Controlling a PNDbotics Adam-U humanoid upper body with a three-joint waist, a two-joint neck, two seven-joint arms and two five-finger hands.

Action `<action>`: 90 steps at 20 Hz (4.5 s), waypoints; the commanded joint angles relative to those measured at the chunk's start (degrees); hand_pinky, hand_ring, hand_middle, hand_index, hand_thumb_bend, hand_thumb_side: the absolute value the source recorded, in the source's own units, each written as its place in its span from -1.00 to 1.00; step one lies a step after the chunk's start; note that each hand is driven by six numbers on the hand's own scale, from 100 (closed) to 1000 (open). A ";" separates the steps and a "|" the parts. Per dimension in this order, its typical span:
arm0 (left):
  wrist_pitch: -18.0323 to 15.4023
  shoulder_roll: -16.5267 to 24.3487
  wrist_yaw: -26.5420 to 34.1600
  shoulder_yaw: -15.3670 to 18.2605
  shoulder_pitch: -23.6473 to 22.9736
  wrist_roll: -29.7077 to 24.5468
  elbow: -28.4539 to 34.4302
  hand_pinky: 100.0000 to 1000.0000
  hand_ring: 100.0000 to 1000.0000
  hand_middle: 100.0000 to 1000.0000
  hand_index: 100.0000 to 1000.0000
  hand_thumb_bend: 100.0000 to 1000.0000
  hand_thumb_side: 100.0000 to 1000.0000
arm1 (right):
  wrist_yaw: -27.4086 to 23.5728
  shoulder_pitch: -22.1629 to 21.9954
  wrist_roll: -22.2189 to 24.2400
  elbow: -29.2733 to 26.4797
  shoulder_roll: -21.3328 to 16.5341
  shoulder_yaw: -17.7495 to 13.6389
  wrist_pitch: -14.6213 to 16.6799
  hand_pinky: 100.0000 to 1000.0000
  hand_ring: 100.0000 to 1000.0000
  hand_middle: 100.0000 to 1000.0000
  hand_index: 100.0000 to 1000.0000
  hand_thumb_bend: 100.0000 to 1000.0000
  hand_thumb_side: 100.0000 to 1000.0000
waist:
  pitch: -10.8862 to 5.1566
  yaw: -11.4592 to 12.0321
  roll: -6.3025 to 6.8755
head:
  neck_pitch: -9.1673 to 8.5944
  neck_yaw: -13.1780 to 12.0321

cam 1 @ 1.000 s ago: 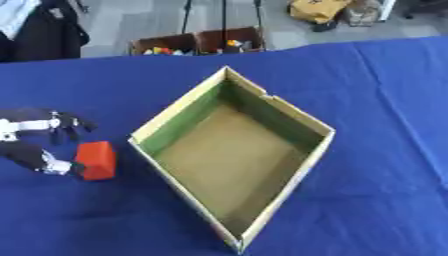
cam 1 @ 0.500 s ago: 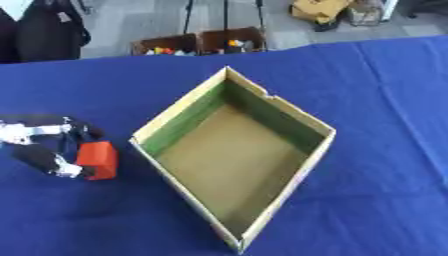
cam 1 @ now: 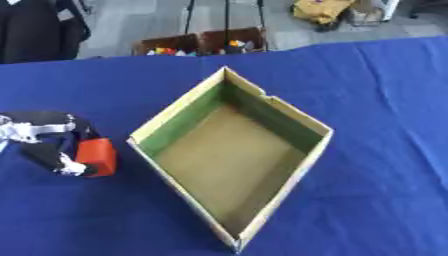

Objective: Pick up objects on the table and place them in the box.

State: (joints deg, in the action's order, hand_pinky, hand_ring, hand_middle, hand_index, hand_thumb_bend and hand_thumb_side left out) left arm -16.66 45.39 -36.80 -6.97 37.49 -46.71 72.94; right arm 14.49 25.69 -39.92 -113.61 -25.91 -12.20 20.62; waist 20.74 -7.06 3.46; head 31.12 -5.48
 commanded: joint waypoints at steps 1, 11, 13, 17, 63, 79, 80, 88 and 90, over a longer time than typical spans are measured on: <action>-2.61 0.63 -2.63 -1.34 -0.48 -1.91 -2.11 -0.10 0.27 0.41 0.64 -0.13 0.22 | -0.36 0.58 -0.33 -0.98 -0.81 -0.57 -0.15 0.46 0.39 0.47 0.46 -1.00 0.00 | -1.04 -0.13 0.76 | -0.23 -0.28; -2.37 0.29 -1.50 -1.13 -0.23 -0.29 -2.10 -0.55 -0.08 -0.01 0.28 -1.00 0.02 | -0.34 0.30 -0.95 -0.98 -0.72 -0.72 -0.75 0.46 0.39 0.48 0.47 -1.00 -0.01 | -1.23 -0.05 0.80 | 0.45 -0.20; -1.87 0.39 -1.28 -0.97 -0.25 0.20 -1.80 -0.60 -0.11 -0.04 0.26 -1.00 -0.06 | -0.34 0.21 -1.02 -0.98 -0.71 -0.74 -0.78 0.46 0.39 0.48 0.47 -1.00 -0.01 | -1.37 0.02 0.79 | 0.51 -0.16; -1.17 0.59 -0.63 -0.72 -0.23 0.65 -1.05 -0.63 -0.13 -0.04 0.25 -1.00 -0.13 | -0.35 0.03 -1.06 -0.98 -0.65 -0.75 -0.84 0.46 0.39 0.48 0.47 -1.00 -0.01 | -1.66 0.07 0.81 | 0.58 -0.11; 8.64 -2.08 12.34 5.03 13.01 5.58 18.61 -0.90 -0.26 -0.25 0.02 -1.00 -0.48 | -0.61 -0.48 -0.64 -0.98 -0.72 -0.46 -0.84 0.46 0.39 0.47 0.47 -1.00 -0.03 | -3.94 -0.37 1.27 | 0.38 0.84; 4.48 -16.99 -1.89 -0.68 15.32 2.75 12.52 -0.87 -0.24 -0.22 0.07 -1.00 -0.46 | -1.13 0.52 -0.42 -0.98 0.43 -0.33 -0.59 0.47 0.39 0.48 0.47 -1.00 -0.03 | -3.04 -1.63 1.20 | -1.04 -0.08; 4.03 -17.50 -2.74 -1.08 15.23 2.86 12.22 -0.87 -0.24 -0.22 0.07 -1.00 -0.46 | -1.17 0.57 -0.43 -0.98 0.49 -0.34 -0.59 0.47 0.39 0.48 0.47 -1.00 -0.03 | -2.93 -1.71 1.23 | -1.11 -0.13; 1.94 -20.32 -8.09 -3.40 14.38 3.04 8.76 -0.85 -0.23 -0.20 0.09 -1.00 -0.45 | -1.33 0.94 -0.58 -0.98 0.86 -0.39 -0.62 0.47 0.39 0.48 0.47 -1.00 -0.03 | -2.22 -2.22 1.33 | -1.67 -0.51; 1.41 -21.05 -9.41 -4.02 14.23 3.16 7.57 -0.84 -0.23 -0.20 0.09 -1.00 -0.45 | -1.36 1.04 -0.58 -0.98 0.97 -0.38 -0.62 0.47 0.39 0.48 0.47 -1.00 -0.03 | -2.03 -2.45 1.33 | -1.85 -0.64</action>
State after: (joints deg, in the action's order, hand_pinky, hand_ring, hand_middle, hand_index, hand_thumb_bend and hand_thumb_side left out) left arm -14.78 24.02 -45.37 -10.88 50.88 -43.67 80.49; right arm 13.68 25.87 -40.56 -113.61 -24.34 -12.31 19.96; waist 19.13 -9.50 4.11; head 30.08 -5.94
